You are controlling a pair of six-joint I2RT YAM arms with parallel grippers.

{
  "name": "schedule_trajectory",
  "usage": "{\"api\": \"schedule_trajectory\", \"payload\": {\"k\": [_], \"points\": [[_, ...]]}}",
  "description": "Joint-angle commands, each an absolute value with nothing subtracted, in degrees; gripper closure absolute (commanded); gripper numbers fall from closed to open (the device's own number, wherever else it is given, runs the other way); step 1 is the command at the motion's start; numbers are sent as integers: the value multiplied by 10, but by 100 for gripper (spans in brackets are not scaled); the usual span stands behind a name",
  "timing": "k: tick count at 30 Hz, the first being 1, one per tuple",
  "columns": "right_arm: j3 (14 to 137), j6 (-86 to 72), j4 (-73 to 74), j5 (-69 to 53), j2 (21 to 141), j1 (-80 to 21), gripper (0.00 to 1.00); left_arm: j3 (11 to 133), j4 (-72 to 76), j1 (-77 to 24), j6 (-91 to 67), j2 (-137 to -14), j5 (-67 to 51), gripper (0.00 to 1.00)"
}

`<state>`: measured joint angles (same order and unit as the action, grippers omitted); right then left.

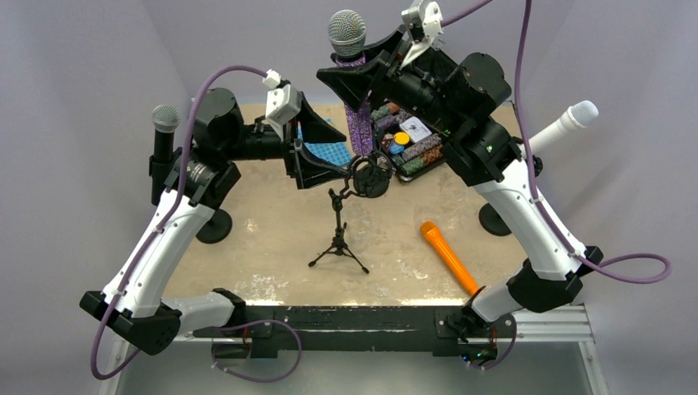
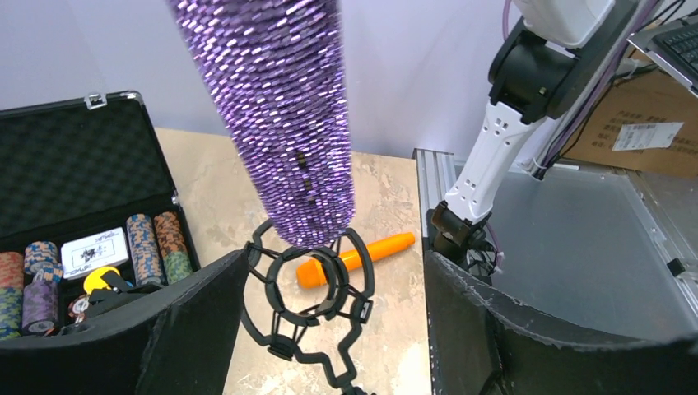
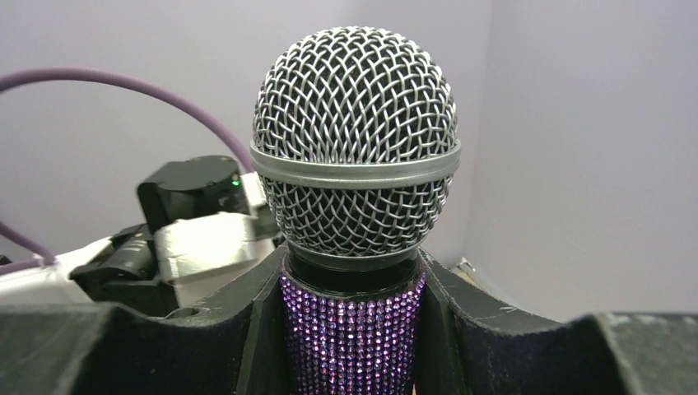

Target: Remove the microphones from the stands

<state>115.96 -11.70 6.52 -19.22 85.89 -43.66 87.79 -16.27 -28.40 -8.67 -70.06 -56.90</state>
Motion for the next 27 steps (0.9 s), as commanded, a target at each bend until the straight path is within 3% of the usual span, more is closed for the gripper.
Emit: {"api": "schedule_trajectory", "payload": {"k": [1,9,14,18,23,27], "points": [[1176,-127,5,-237,839,-427,100,899,-123,-287,-112,-713,-557,18],[1146,-144,10,-385,818,-420,100,895,-77,-287,-173,-723,-688,20],[1154,-158,16,-422,824,-420,100,886,-64,-288,-173,-717,-682,20],[1177,-185,13,-472,834,-421,100,941,-161,-285,-78,-739,-700,21],[1180,-168,19,-443,837,-432,100,953,-138,-283,-88,-748,-677,25],[1147,-131,19,-268,813,-434,100,952,-183,-283,-5,-742,-575,29]]}}
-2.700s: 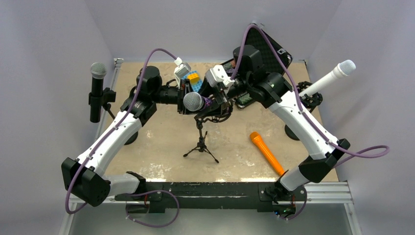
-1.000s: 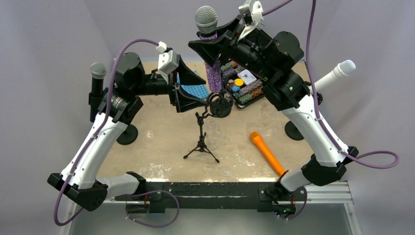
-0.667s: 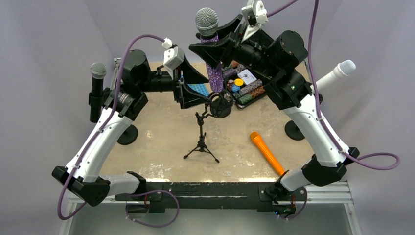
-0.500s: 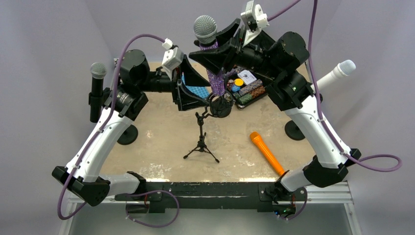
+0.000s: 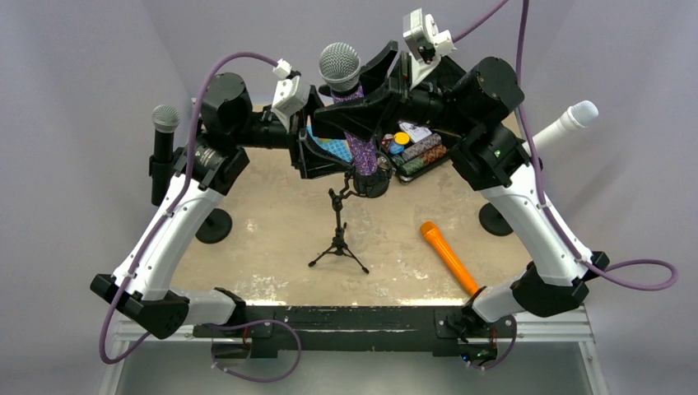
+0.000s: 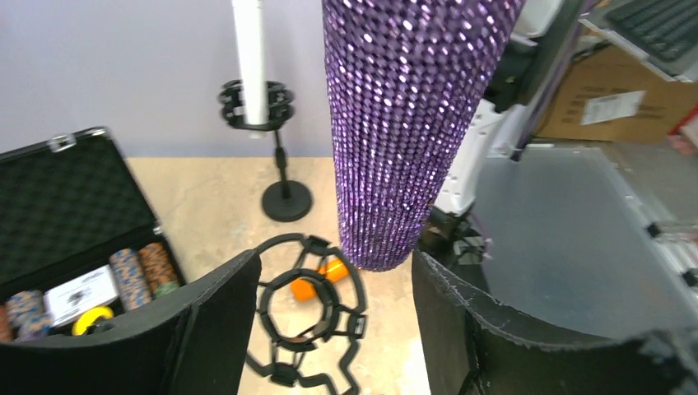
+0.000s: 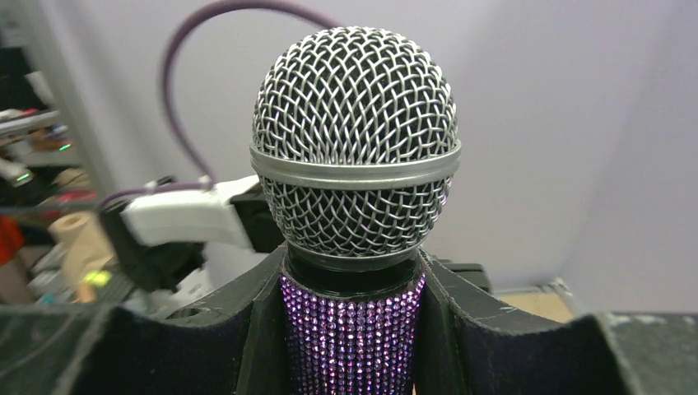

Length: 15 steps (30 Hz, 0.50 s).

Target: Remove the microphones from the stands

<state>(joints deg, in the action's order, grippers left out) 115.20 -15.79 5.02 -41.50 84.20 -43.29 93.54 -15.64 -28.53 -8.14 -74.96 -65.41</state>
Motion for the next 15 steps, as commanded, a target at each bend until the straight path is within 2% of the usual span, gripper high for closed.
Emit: {"api": "schedule_trajectory", "payload": {"k": [1,4,9,15], "points": [[1153,-117,35,-215,813,-434,100,953,-193,-283,12,-743,-551,30],[1142,-113,54,-122,800,-432,100,938,-178,-283,6,-731,-517,30],[1061,-129,21,-117,773,-432,100,885,-81,-285,-89,-709,-515,22],[1063,-139,3,-67,794,-438,100,891,-60,-308,-108,-721,-541,21]]}}
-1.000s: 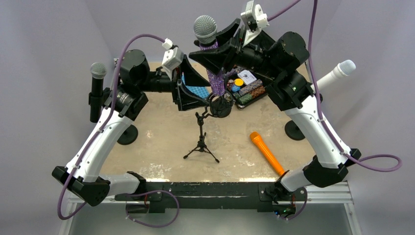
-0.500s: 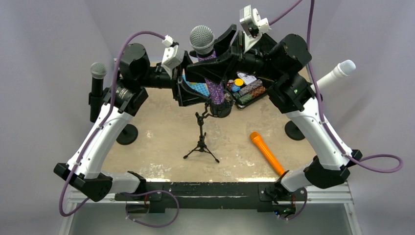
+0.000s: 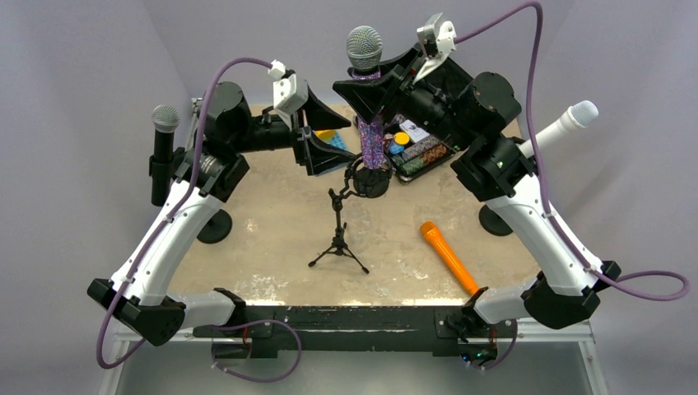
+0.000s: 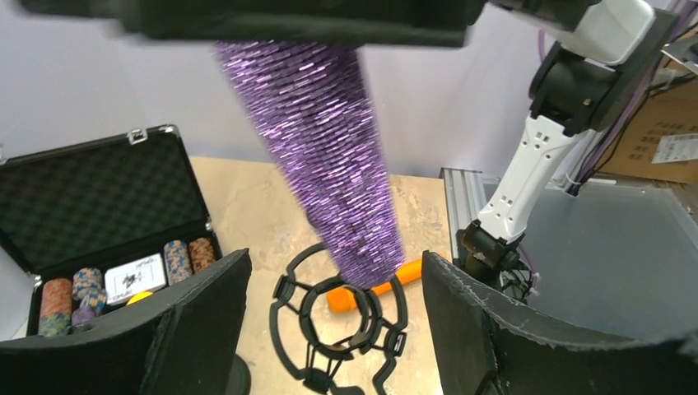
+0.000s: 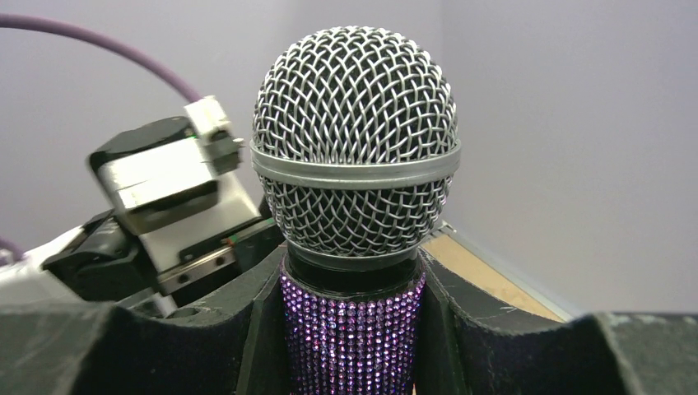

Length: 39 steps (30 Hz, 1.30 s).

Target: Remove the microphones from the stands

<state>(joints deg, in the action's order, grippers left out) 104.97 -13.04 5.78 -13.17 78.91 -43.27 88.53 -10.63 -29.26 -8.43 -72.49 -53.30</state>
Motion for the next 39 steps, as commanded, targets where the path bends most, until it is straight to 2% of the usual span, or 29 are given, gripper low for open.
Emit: {"api": "schedule_trajectory", "payload": {"k": [1,7,13,19,20,21,24,26,31,34,37,39], "points": [[1068,-135,-9,-66,801,-438,100,893,-59,-309,-113,-725,-549,21],[1079,-135,-48,-127,828,-440,100,897,-31,-315,-157,-742,-599,24],[1092,-97,-55,-213,831,-442,100,879,-13,-317,-189,-737,-594,27],[1092,-103,-57,-298,826,-442,100,864,-10,-321,-207,-731,-619,18],[1097,-109,-56,-319,831,-442,100,867,-10,-325,-206,-734,-632,4],[1102,-114,-56,-335,835,-442,100,868,-10,-329,-204,-738,-644,1],[1107,-127,-58,-342,844,-442,100,871,-9,-332,-202,-737,-655,1],[1104,-130,-62,-341,845,-442,100,871,-10,-333,-200,-736,-656,7],[1093,-129,-69,-337,840,-442,100,876,-10,-333,-186,-736,-662,47],[1087,-122,-69,-326,834,-442,100,865,20,-333,-184,-732,-650,58],[1078,-120,-72,-310,827,-442,100,859,30,-333,-183,-732,-649,88],[1075,-121,-69,-306,826,-442,100,858,31,-332,-181,-732,-650,100]]}}
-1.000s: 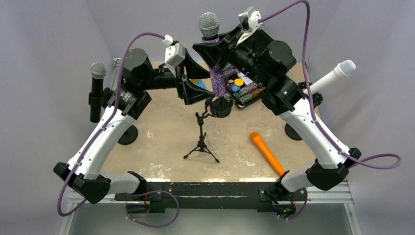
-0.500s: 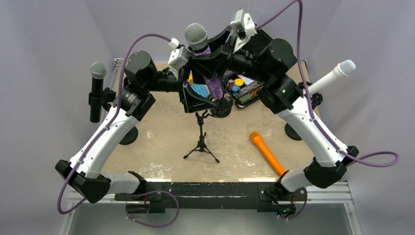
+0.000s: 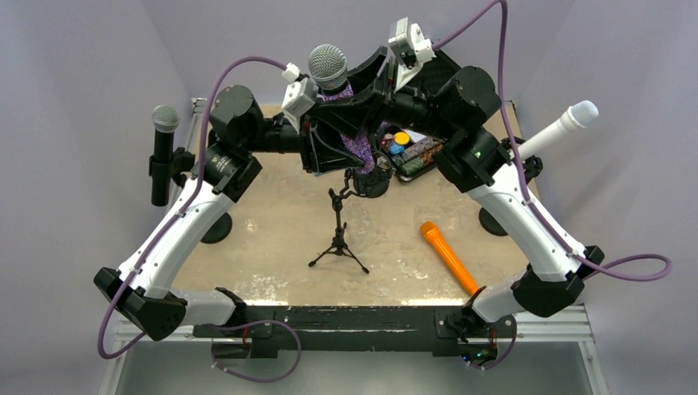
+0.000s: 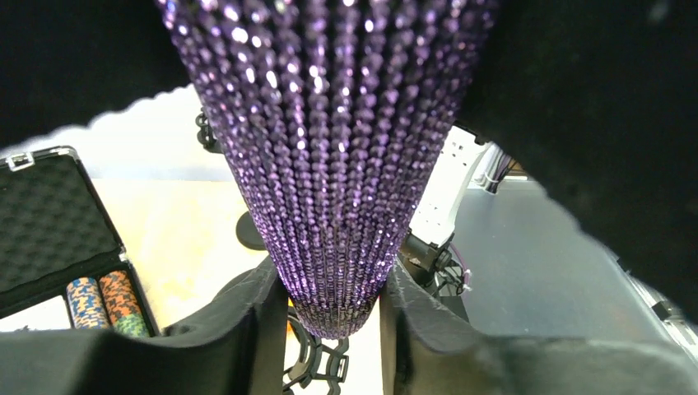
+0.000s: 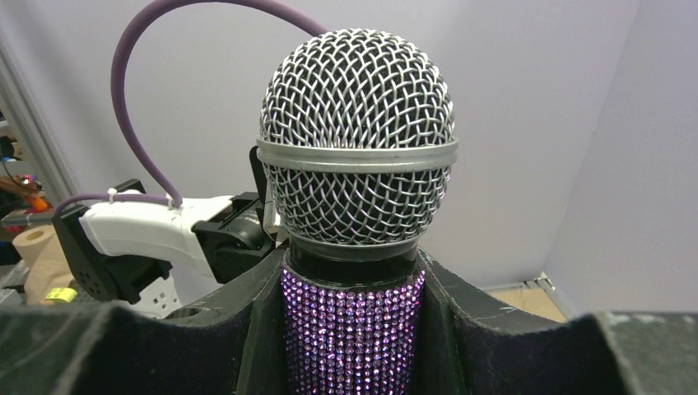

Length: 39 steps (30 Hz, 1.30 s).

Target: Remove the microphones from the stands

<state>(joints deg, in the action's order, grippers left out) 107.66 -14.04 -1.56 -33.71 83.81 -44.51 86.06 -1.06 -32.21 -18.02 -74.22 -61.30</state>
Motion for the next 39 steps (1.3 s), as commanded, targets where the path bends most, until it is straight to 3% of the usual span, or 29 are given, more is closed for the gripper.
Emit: {"api": "schedule_trajectory", "payload": {"k": [1,2,5,7,10,15,22,25,31,34,35,36,37,39], "points": [[1073,-119,-67,-303,825,-442,100,858,29,-332,-182,-732,-649,100],[1070,-116,-66,-299,824,-442,94,859,26,-330,-182,-731,-648,100],[1064,-101,-51,-278,818,-442,63,868,3,-326,-164,-727,-651,100],[1065,-82,-37,-275,814,-442,50,868,-22,-326,-155,-723,-650,100],[1065,-54,-8,-278,804,-441,38,867,-53,-323,-129,-712,-642,100],[1046,-39,31,-285,783,-435,31,872,-113,-317,-67,-700,-625,100],[1021,-65,78,-301,759,-423,36,885,-146,-314,-36,-696,-591,100],[1018,-84,105,-325,754,-421,49,890,-148,-315,-32,-697,-578,100],[988,-99,127,-344,745,-421,55,896,-153,-314,-24,-701,-576,100],[980,-94,132,-355,746,-421,66,902,-161,-314,-21,-702,-570,100],[978,-88,131,-367,746,-420,73,904,-163,-314,-23,-702,-568,100],[976,-86,125,-388,746,-417,87,905,-161,-315,-29,-704,-570,96],[974,-86,114,-402,745,-415,99,906,-157,-314,-41,-705,-571,75],[971,-88,82,-425,743,-415,100,900,-135,-315,-72,-708,-570,40]]}}
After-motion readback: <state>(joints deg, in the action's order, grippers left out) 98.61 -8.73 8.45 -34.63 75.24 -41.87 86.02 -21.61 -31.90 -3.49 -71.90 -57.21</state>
